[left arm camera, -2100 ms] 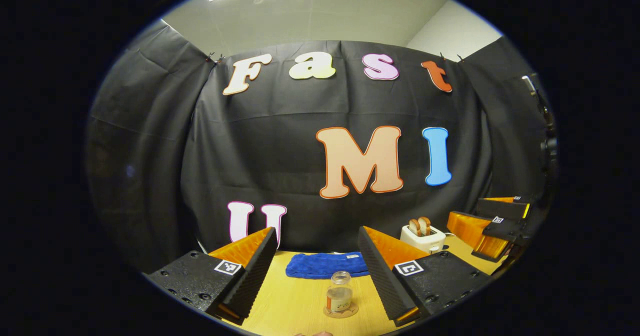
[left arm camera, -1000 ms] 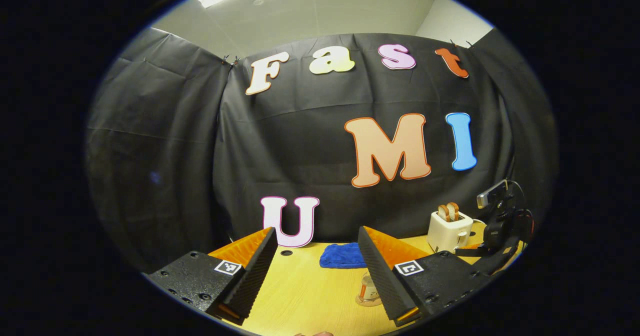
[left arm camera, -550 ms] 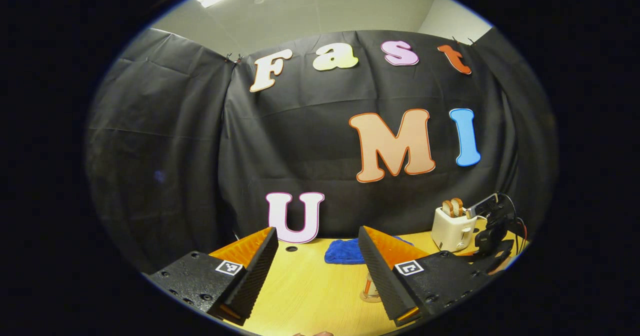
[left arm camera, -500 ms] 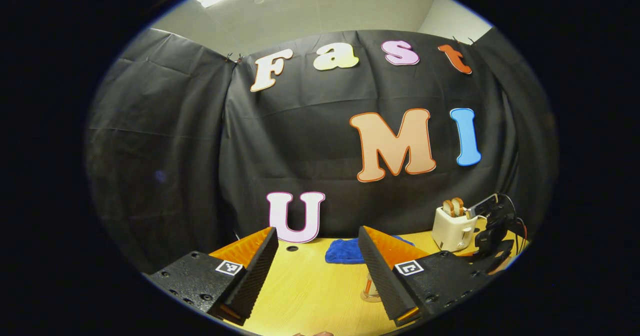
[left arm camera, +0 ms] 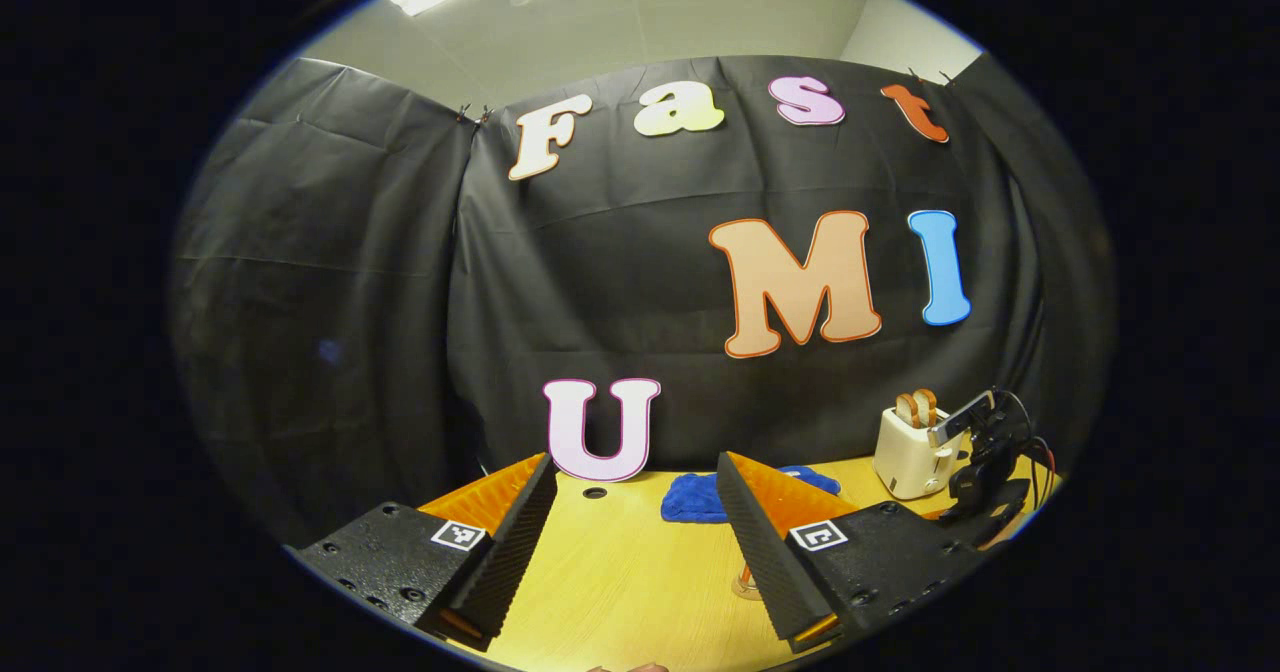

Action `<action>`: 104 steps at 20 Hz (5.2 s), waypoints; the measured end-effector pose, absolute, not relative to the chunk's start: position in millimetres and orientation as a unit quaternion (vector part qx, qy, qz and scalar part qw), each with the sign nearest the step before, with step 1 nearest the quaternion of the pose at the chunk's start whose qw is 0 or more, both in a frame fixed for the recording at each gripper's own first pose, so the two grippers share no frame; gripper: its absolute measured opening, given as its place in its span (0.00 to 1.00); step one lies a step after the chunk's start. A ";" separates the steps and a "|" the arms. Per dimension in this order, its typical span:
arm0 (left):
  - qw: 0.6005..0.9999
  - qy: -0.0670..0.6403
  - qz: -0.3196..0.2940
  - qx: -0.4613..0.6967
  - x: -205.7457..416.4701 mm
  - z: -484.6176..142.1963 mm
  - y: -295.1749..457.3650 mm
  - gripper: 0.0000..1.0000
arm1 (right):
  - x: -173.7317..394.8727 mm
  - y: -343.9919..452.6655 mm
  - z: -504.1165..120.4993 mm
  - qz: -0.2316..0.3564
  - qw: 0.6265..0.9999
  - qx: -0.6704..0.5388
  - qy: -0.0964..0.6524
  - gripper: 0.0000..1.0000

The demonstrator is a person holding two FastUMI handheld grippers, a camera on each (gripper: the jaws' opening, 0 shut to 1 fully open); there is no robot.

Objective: Open the teacup lid with one hand, grasp the water bottle and pour water into the teacup with the other hand; after pouring, place the water bottle on the coaster and then close the teacup lid.

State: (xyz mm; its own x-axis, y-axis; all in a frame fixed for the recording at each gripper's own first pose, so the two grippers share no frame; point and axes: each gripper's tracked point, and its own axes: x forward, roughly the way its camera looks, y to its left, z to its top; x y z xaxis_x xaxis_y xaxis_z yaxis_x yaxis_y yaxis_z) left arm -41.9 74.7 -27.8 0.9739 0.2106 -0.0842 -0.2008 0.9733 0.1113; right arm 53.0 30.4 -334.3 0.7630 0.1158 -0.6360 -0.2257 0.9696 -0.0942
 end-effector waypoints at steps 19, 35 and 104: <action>0.995 0.096 -0.037 0.006 0.0 -137.2 16.3 0.96 | 40.7 28.1 -281.2 0.082 0.946 -0.058 0.309 0.26; 0.970 0.203 -0.132 0.012 30.8 -281.0 -32.2 0.95 | -11.8 -36.3 -235.4 -0.034 0.950 -0.009 0.311 0.27; 0.620 0.304 -0.222 0.689 60.6 -320.3 -40.6 0.70 | -60.1 -121.5 -282.0 0.031 0.938 0.064 0.339 0.26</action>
State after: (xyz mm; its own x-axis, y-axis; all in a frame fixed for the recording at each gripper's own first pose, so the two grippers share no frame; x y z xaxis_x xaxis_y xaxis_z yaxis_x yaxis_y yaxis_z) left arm 60.6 -40.6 -320.3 0.7167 0.1443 -0.6823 0.6937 -0.0471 0.7187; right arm -60.1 -121.5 -282.0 0.7689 0.1007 -0.6314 -0.0145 0.9900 0.1403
